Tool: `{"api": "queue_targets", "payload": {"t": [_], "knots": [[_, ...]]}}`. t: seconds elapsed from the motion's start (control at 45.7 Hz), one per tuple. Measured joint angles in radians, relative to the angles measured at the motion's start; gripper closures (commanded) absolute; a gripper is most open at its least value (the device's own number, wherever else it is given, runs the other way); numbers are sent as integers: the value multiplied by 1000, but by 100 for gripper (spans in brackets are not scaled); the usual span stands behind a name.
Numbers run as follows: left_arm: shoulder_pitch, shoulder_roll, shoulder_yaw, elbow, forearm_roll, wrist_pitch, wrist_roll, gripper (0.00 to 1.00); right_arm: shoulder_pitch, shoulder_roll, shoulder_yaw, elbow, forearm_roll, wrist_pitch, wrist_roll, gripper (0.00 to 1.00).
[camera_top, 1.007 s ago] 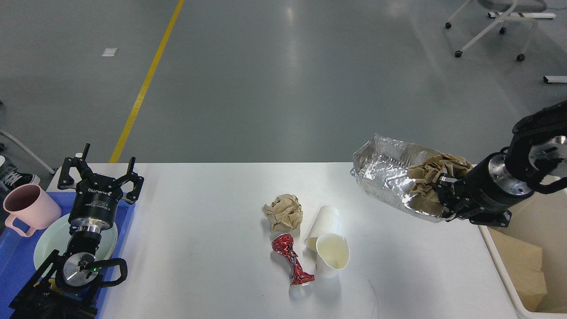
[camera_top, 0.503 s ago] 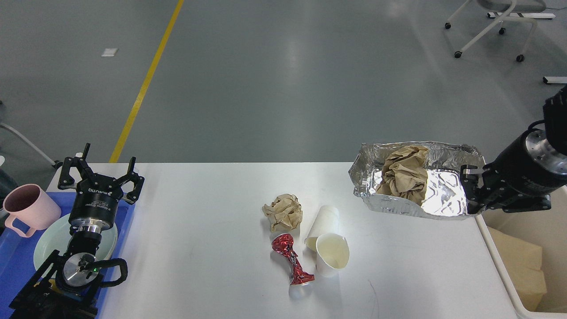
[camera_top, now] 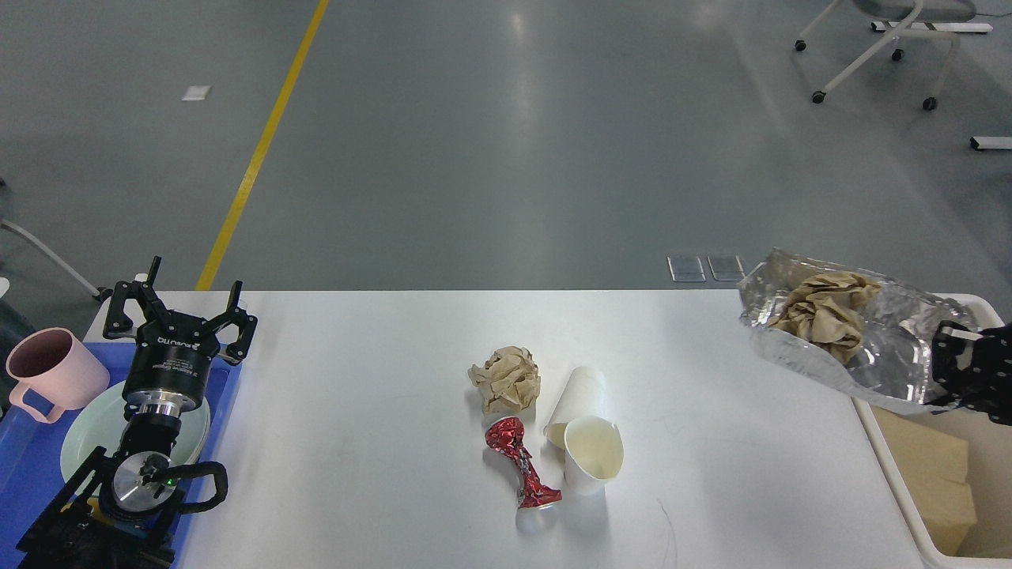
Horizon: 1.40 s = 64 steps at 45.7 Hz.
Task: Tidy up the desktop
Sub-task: 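Lift the silver foil bag and carry it into the white bin, then release the foil bag in the bin and raise the right gripper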
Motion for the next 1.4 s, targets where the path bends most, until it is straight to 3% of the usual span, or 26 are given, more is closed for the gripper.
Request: {"api": "queue_targets", "payload": {"t": [0.197, 0.481, 0.722, 0.897, 1.16, 1.401], "knots": [[0, 0, 0, 0, 0, 0, 0, 3, -255, -132, 57, -281, 2, -49, 9, 100], [0, 0, 0, 0, 0, 0, 0, 3, -763, -141, 397, -511, 8, -251, 16, 100], [0, 0, 0, 0, 0, 0, 0, 4, -1196, 1, 766, -750, 11, -387, 10, 100], [0, 0, 0, 0, 0, 0, 0, 3, -1407, 170, 904, -1013, 10, -476, 1, 100], [0, 0, 0, 0, 0, 0, 0, 3, -1511, 313, 972, -1167, 16, -592, 3, 100], [0, 0, 0, 0, 0, 0, 0, 3, -1564, 469, 962, -1306, 16, -608, 2, 100]]}}
